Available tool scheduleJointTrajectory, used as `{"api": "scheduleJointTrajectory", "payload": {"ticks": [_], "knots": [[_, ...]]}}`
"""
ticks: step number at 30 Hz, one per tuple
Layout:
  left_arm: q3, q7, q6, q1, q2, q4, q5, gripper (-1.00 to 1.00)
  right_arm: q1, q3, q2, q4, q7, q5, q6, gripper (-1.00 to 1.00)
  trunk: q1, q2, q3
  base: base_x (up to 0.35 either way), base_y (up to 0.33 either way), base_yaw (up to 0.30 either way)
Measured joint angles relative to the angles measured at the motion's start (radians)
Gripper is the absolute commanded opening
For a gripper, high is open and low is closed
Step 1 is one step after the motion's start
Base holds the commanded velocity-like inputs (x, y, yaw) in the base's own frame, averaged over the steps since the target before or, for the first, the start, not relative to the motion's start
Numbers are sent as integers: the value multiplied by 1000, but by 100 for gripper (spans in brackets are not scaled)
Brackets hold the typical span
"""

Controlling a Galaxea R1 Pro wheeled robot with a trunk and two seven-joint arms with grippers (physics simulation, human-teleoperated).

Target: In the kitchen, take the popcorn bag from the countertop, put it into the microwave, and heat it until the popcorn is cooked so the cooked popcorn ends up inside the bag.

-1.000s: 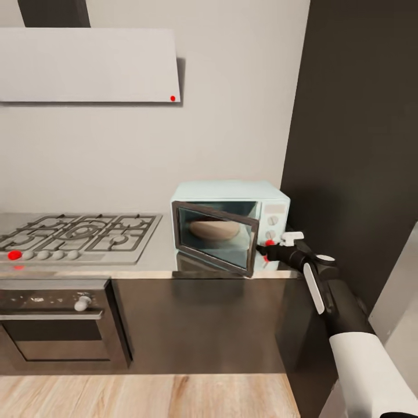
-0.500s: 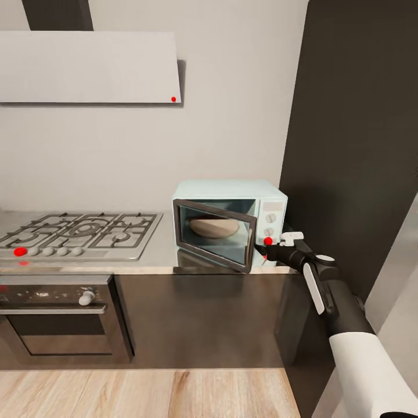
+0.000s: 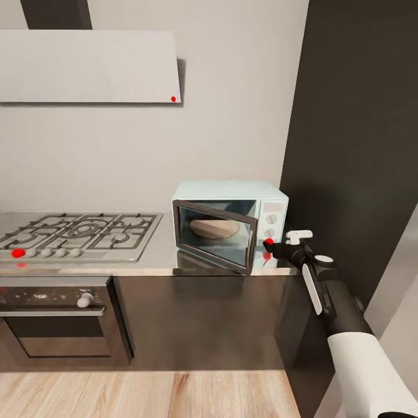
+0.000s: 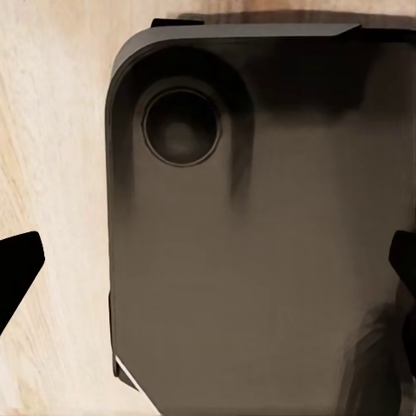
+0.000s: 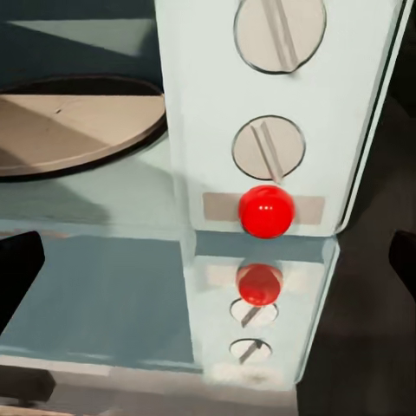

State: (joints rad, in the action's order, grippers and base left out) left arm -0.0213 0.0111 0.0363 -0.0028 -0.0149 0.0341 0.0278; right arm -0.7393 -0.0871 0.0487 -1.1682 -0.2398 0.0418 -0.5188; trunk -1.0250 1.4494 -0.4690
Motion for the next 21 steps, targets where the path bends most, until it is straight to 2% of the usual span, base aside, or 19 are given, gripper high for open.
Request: {"api": "scheduleJointTrajectory", "payload": {"ticks": [10, 14, 16, 19, 21], "knots": [[0, 0, -1, 0, 1, 0, 0, 100, 0, 1, -1, 0, -6, -2, 7, 100, 0, 0, 0, 205, 0, 0], [0, 0, -1, 0, 1, 0, 0, 100, 0, 5, -2, 0, -18, -3, 6, 100, 0, 0, 0, 53, 0, 0], [0, 0, -1, 0, 1, 0, 0, 100, 0, 7, -2, 0, -59, -2, 4, 100, 0, 0, 0, 8, 0, 0], [0, 0, -1, 0, 1, 0, 0, 100, 0, 8, 6, 0, -213, 2, -3, 100, 0, 0, 0, 1, 0, 0], [0, 0, -1, 0, 1, 0, 0, 100, 6, 8, 10, 0, -262, 6, -3, 100, 0, 0, 0, 0, 0, 0]]}}
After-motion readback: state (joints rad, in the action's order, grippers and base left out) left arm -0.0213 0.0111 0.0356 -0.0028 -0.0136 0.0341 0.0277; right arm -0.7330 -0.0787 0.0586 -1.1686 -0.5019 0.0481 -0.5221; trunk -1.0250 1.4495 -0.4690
